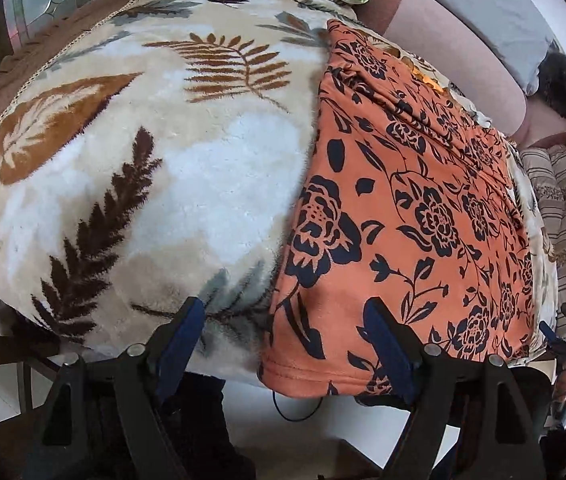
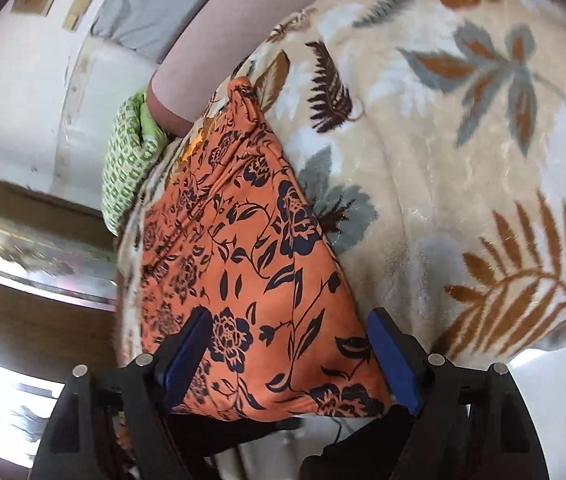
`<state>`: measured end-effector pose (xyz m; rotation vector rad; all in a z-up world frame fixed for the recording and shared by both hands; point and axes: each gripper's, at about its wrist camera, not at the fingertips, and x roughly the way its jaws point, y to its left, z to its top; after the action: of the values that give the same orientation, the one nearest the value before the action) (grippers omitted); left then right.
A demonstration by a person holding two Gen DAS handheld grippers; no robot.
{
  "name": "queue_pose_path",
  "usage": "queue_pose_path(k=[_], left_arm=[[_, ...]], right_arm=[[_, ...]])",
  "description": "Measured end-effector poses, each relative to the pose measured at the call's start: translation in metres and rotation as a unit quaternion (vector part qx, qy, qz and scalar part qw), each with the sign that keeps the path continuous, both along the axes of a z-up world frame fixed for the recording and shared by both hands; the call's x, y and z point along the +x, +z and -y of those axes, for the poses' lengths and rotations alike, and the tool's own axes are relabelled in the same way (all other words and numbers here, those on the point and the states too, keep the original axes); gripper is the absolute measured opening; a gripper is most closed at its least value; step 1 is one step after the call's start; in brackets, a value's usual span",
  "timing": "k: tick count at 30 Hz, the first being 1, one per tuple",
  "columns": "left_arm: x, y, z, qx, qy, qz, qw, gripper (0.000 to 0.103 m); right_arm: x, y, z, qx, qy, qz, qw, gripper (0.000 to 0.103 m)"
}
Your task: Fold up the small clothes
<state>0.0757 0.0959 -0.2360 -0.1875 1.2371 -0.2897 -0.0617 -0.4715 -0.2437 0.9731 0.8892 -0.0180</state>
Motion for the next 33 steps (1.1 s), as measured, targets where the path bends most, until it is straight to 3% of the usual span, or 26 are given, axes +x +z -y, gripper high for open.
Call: queue_pose_path(k=[3,8,15,16,17,18,21,22,25,29,31,33], left_arm=[[0.002,-0.003,0.003,-0.007,-0.008,-0.010,0.9999,0.056],[0.006,-0.013,0.008,-0.016,-0.016,-0.025,0.9994,0.055],[0.005,-0.021,0.020,0.015,-0.030,-0.034,0.9989,0.053],[0.004,-0.021,0.023,0.013,-0.037,-0.031,0.9987,0.048],[0.001,-0.021,0.028,0.010,-0.049,-0.029,0.9983,0.033],[-0.001,-0.020,0.032,0.014,-0.059,-0.027,0.9978,0.026],[-0.001,-0.021,0.034,0.027,-0.054,-0.017,0.9980,0.012],[0.000,-0.021,0.029,0.012,-0.044,-0.022,0.9987,0.012],[0.002,-0.022,0.024,-0.003,-0.038,-0.029,0.9989,0.012],[0.007,-0.023,0.029,-0.024,-0.043,-0.046,0.9977,0.046],[0.004,-0.022,0.039,0.002,-0.055,-0.034,0.9979,0.048],[0.000,-0.021,0.050,0.035,-0.072,-0.018,0.9967,0.046]], right_arm=[[0.008,-0.009,-0.003,0.005,0.008,-0.010,1.000,0.081],[0.016,-0.020,-0.004,0.013,0.026,-0.022,0.999,0.081],[0.022,-0.035,-0.010,0.021,0.045,-0.032,0.998,0.076],[0.023,-0.035,-0.012,0.020,0.048,-0.032,0.998,0.073],[0.023,-0.036,-0.012,0.019,0.049,-0.032,0.998,0.068],[0.023,-0.036,-0.013,0.017,0.051,-0.032,0.998,0.065],[0.023,-0.037,-0.017,0.007,0.061,-0.040,0.997,0.043],[0.023,-0.037,-0.018,0.002,0.066,-0.044,0.997,0.036],[0.021,-0.037,-0.020,-0.010,0.068,-0.047,0.997,0.036],[0.021,-0.040,-0.019,0.001,0.069,-0.057,0.996,0.039],[0.023,-0.039,-0.022,-0.001,0.074,-0.055,0.996,0.049],[0.024,-0.037,-0.027,-0.012,0.081,-0.053,0.995,0.053]])
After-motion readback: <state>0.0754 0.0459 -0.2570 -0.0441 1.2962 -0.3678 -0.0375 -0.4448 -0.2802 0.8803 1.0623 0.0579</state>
